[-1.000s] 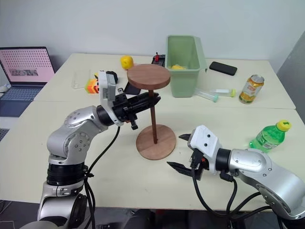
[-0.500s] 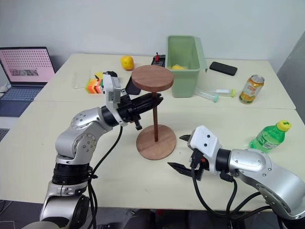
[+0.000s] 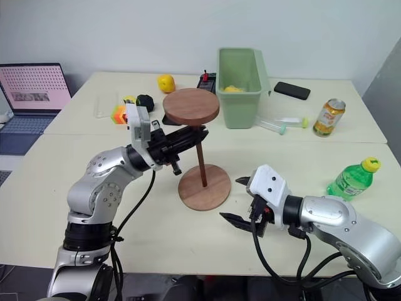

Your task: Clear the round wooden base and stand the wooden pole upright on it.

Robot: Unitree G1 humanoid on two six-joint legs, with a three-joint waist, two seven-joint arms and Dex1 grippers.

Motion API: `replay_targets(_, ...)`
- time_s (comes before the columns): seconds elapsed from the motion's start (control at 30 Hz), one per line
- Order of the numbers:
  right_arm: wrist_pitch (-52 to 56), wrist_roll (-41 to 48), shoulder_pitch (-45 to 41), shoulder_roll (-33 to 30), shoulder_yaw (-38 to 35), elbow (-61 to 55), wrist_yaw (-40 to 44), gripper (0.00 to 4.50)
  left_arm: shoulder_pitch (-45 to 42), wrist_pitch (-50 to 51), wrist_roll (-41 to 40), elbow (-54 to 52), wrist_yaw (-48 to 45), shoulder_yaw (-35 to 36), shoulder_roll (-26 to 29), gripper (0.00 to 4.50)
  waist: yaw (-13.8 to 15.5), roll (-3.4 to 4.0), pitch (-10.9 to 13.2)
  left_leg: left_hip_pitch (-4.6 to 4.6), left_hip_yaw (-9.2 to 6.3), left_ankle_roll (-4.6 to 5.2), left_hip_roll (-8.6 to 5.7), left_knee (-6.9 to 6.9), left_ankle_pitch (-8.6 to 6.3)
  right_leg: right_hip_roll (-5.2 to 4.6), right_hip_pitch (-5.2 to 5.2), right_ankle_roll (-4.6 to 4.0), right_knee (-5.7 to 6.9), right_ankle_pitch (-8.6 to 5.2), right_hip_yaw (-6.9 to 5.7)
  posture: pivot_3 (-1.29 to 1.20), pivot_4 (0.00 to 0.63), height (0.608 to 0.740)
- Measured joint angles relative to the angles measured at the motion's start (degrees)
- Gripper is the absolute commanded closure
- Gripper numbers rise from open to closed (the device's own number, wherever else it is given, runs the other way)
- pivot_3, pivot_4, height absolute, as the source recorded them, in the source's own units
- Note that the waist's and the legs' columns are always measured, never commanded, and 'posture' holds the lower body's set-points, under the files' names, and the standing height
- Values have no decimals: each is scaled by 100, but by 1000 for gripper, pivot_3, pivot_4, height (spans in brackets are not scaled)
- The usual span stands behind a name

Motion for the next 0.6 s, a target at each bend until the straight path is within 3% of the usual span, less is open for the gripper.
replay_targets(0.6,108,-5,-27,205,0,0,-206,0,234,-443,46,176,-35,-132,225,4250,-2,2,-23,80,28,1,3,-22,-1,6,60,1,-4,-1,8,0,150,740)
